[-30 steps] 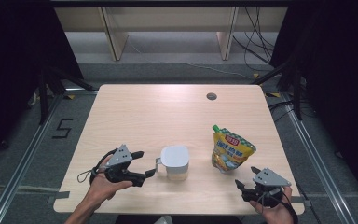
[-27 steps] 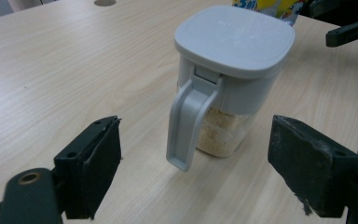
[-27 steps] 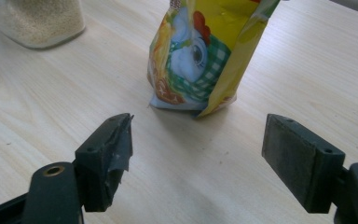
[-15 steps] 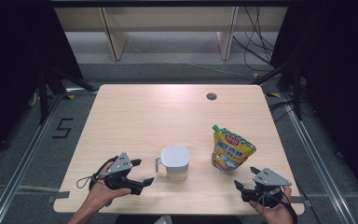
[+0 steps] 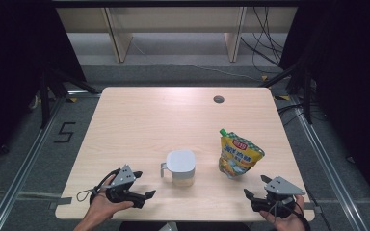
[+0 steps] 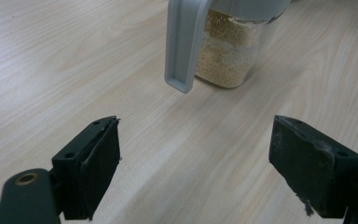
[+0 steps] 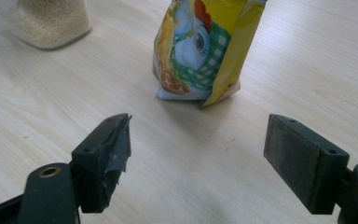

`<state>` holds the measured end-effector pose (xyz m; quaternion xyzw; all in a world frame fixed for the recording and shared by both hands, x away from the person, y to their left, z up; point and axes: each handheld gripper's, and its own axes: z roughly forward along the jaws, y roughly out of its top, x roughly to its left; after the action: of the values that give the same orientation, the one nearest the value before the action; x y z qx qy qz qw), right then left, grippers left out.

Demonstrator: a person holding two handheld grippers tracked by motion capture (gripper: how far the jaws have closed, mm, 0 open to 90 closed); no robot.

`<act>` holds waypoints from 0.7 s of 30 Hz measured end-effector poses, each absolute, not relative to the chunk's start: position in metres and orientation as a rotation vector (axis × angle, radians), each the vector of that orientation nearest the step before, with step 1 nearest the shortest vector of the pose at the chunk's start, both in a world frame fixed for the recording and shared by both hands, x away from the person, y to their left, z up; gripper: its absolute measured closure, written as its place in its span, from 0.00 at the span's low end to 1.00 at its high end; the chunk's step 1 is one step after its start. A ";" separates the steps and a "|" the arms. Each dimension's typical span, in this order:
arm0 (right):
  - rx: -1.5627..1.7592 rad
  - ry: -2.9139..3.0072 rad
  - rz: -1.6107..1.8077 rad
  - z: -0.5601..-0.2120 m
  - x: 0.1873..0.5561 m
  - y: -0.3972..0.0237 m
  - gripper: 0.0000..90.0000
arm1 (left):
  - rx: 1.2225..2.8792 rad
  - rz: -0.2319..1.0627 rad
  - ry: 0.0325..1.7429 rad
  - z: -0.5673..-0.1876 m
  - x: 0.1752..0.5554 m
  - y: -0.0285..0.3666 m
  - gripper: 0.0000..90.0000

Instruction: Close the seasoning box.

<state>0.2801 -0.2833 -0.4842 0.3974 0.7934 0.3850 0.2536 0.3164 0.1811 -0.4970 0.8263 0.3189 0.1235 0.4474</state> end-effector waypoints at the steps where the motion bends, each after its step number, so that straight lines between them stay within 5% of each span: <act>1: 1.076 2.161 1.046 -0.484 0.280 -0.283 0.27 | 2.080 0.329 0.773 -0.496 0.316 0.184 0.18; 21: 1.112 2.216 1.054 -0.491 0.281 -0.284 0.25 | 2.094 0.342 0.760 -0.497 0.315 0.183 0.18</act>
<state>0.2806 -0.2840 -0.4912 0.4026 0.8020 0.3816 0.2217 0.3152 0.1831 -0.4970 0.8391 0.3044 0.1371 0.4295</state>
